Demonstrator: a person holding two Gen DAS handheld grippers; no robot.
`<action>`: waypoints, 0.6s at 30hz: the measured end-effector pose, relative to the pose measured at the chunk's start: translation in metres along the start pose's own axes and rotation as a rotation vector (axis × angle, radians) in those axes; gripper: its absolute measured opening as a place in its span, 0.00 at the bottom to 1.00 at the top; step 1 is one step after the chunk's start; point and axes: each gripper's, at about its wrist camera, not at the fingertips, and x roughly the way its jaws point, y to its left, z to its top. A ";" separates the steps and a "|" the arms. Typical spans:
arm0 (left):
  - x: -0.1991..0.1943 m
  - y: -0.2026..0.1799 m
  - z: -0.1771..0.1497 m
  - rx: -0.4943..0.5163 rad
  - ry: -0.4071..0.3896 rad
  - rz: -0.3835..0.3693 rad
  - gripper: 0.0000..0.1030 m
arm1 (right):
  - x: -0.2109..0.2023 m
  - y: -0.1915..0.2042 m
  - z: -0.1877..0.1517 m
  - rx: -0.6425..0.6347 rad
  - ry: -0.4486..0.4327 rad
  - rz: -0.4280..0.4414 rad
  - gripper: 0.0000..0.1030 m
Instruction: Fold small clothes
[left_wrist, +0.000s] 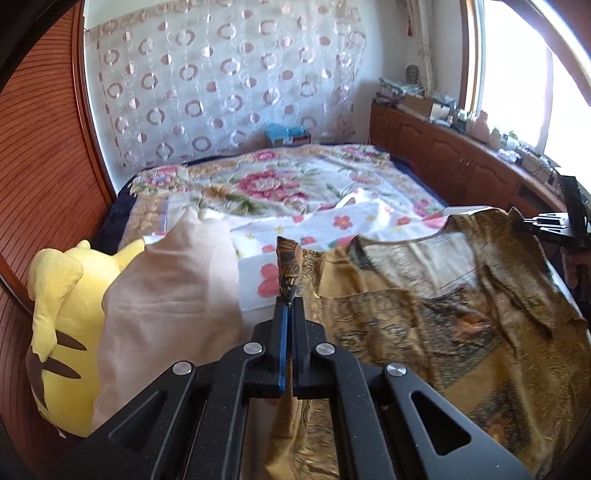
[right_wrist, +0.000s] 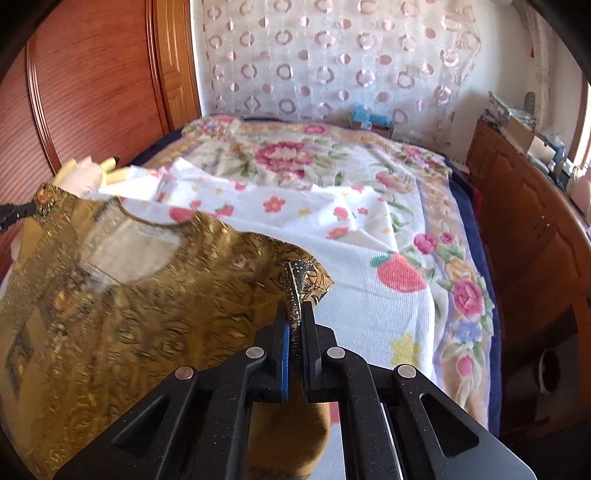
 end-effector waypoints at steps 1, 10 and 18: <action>-0.011 -0.004 -0.001 0.003 -0.022 -0.005 0.02 | -0.010 0.004 0.000 0.000 -0.023 0.002 0.04; -0.073 -0.020 -0.021 0.017 -0.096 -0.032 0.02 | -0.103 0.041 -0.035 -0.004 -0.198 0.022 0.04; -0.120 -0.018 -0.064 -0.024 -0.138 -0.028 0.02 | -0.152 0.062 -0.100 0.013 -0.234 0.048 0.04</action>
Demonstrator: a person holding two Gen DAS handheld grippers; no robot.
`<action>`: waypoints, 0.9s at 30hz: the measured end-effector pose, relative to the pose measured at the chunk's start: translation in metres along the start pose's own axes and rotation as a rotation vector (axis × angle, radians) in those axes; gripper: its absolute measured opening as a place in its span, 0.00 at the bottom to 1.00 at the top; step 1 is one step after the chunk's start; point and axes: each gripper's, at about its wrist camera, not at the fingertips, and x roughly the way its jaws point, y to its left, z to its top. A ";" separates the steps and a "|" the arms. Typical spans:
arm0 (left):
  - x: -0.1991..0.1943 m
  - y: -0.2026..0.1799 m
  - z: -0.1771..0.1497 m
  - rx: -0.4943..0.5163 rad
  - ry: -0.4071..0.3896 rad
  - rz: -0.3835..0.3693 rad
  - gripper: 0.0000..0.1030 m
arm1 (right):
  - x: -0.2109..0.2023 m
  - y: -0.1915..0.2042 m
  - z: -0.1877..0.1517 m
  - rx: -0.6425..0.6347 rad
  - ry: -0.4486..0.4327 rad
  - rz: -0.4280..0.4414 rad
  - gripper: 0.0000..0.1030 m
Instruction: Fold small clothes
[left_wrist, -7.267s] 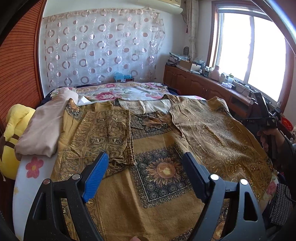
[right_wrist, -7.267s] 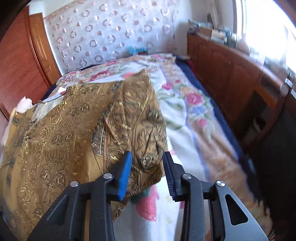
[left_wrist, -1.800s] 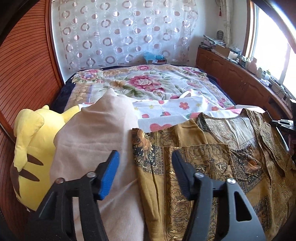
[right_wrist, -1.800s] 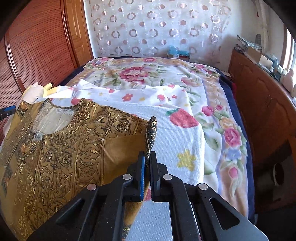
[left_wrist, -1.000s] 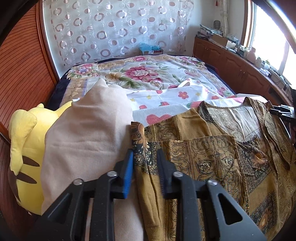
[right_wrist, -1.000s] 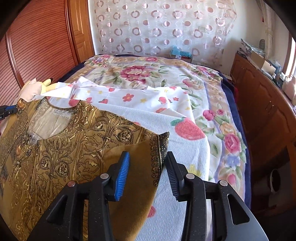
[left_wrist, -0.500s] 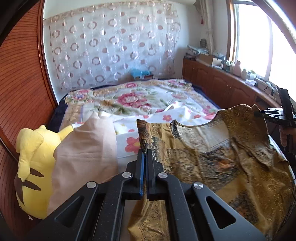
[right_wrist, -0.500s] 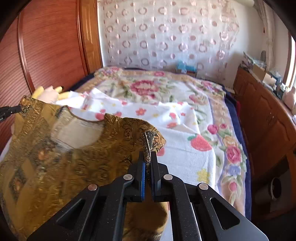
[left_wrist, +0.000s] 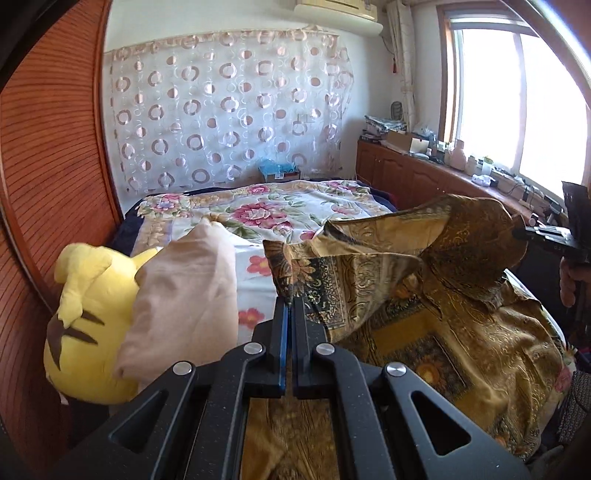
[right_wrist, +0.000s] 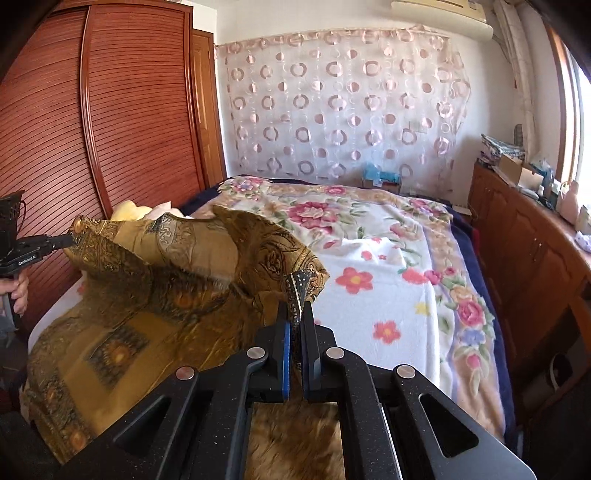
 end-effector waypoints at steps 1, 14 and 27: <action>-0.006 0.001 -0.007 -0.010 -0.003 -0.001 0.02 | -0.003 0.000 -0.006 0.002 0.001 0.001 0.04; -0.062 0.007 -0.089 -0.119 0.015 0.001 0.02 | -0.115 0.002 -0.094 0.095 0.038 -0.005 0.04; -0.070 0.012 -0.121 -0.126 0.097 0.009 0.05 | -0.124 0.012 -0.091 0.090 0.147 -0.037 0.04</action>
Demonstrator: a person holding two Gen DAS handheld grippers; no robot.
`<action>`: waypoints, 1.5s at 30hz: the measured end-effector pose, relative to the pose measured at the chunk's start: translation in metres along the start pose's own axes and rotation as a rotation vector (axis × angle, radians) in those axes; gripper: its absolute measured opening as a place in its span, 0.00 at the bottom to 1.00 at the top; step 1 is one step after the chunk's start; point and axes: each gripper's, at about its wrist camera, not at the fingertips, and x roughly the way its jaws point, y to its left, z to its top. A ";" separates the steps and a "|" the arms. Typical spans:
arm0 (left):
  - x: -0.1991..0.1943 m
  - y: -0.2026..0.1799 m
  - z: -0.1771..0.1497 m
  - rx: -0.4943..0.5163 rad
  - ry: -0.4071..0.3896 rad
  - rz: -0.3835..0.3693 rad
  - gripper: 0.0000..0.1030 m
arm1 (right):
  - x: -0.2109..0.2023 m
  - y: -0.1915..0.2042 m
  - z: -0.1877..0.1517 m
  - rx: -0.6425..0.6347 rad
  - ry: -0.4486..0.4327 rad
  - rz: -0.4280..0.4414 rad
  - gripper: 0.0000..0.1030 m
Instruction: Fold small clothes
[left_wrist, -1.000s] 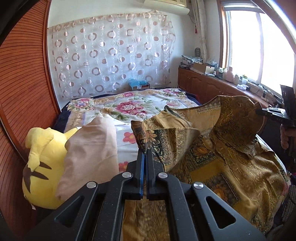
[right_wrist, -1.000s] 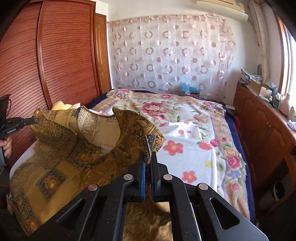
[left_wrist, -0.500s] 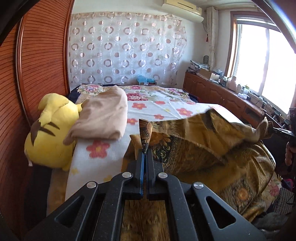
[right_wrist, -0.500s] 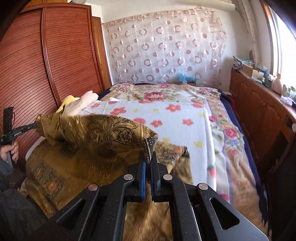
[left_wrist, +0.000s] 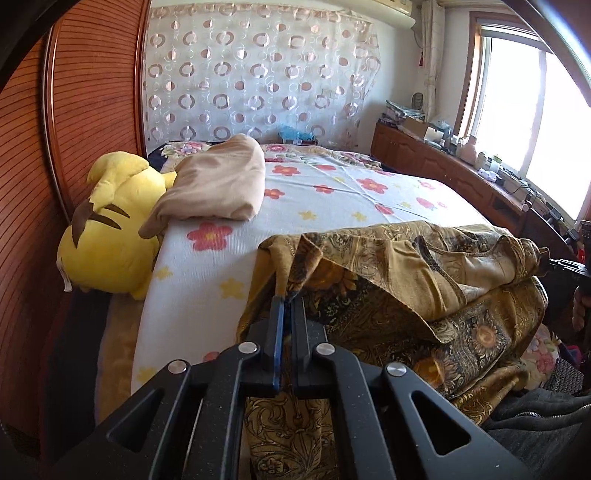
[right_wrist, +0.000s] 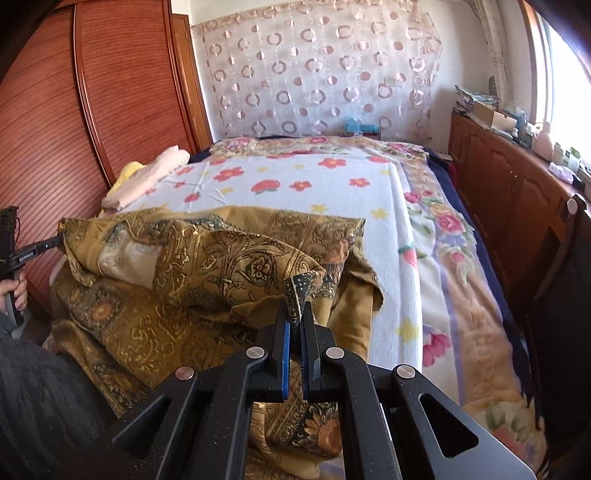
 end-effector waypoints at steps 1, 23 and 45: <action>-0.001 0.001 0.000 0.002 -0.001 0.001 0.10 | 0.001 -0.001 0.002 -0.002 0.004 -0.006 0.04; 0.064 0.022 0.081 0.101 0.053 0.037 0.66 | 0.032 0.005 0.080 -0.060 -0.040 -0.082 0.46; 0.109 0.012 0.051 0.096 0.260 -0.056 0.66 | 0.100 -0.034 0.094 0.022 0.191 -0.041 0.57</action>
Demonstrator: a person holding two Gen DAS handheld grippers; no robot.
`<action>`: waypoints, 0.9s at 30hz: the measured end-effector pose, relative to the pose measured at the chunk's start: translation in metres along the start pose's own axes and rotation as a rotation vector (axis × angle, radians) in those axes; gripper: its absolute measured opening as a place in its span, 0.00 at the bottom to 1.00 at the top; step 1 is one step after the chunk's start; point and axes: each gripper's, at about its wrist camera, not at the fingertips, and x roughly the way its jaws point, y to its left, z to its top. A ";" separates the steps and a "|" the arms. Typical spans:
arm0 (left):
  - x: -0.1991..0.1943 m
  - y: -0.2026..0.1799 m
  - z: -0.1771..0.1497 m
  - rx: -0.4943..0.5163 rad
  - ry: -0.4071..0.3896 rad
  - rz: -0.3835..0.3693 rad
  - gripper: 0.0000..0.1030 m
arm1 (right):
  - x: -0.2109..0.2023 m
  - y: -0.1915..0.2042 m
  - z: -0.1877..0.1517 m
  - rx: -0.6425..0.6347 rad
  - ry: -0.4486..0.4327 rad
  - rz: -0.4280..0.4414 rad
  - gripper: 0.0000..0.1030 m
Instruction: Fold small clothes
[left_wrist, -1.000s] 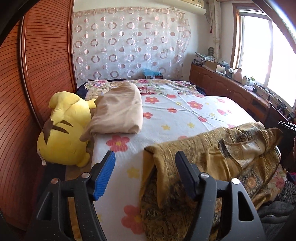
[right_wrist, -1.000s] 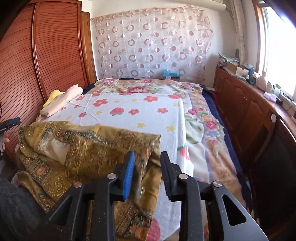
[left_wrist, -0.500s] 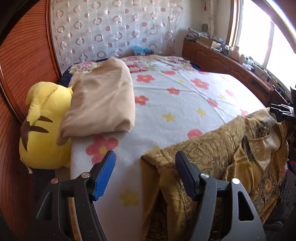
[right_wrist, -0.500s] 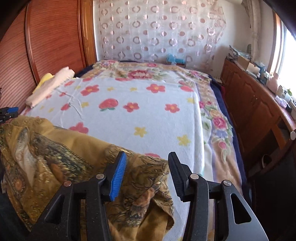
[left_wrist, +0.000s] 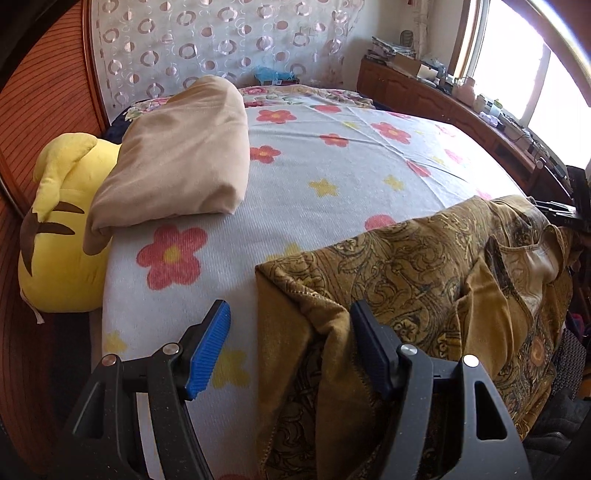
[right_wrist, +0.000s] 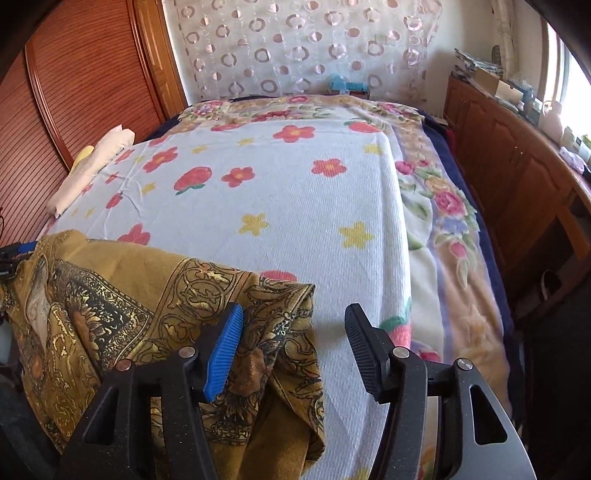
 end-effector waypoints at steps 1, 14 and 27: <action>0.001 0.000 0.001 0.000 0.001 -0.002 0.66 | 0.000 0.001 0.000 -0.007 0.004 0.002 0.57; -0.008 -0.014 -0.007 0.033 -0.016 -0.053 0.13 | -0.009 0.017 -0.014 -0.095 -0.026 0.103 0.08; -0.178 -0.055 -0.017 0.064 -0.436 -0.126 0.08 | -0.165 0.033 -0.034 -0.086 -0.360 0.107 0.07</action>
